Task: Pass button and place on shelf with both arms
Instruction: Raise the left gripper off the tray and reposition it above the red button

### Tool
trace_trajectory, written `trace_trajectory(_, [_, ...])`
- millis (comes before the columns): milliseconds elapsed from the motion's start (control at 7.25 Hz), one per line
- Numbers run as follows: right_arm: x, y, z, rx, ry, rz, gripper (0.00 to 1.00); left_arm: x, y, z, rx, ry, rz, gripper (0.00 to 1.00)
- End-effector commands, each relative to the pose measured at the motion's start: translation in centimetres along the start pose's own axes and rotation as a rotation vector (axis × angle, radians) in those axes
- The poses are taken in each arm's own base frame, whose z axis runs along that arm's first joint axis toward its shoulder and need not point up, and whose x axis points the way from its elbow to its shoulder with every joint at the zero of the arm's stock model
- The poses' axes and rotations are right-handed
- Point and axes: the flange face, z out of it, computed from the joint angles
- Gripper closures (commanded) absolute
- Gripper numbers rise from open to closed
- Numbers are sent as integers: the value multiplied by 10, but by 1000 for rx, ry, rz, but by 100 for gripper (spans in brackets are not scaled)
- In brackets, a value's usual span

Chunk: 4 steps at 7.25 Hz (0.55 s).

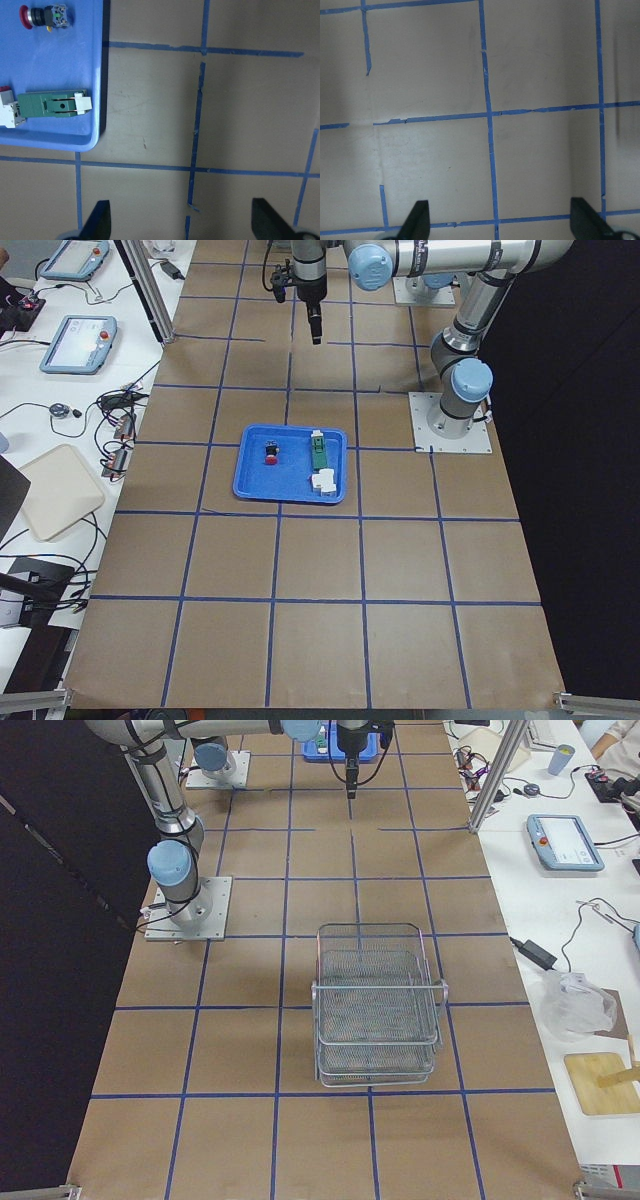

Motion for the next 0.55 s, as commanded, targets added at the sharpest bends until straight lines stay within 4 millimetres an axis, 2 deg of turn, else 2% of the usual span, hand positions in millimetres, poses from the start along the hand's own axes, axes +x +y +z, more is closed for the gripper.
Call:
trace_trajectory(0, [0, -1, 1, 0, 0, 0, 0, -47, -39, 14, 21, 5, -122, 0])
trace_trajectory(138, [0, -1, 1, 0, 0, 0, 0, -83, -53, 23, 33, 6, -200, 0])
trace_trajectory(276, [0, 0, 0, 2, 0, 4, 0, -120, -74, 42, 32, 8, -262, 0])
trace_trajectory(414, [0, -2, 2, -3, -3, 5, 0, -146, -89, 50, 34, 13, -305, 0])
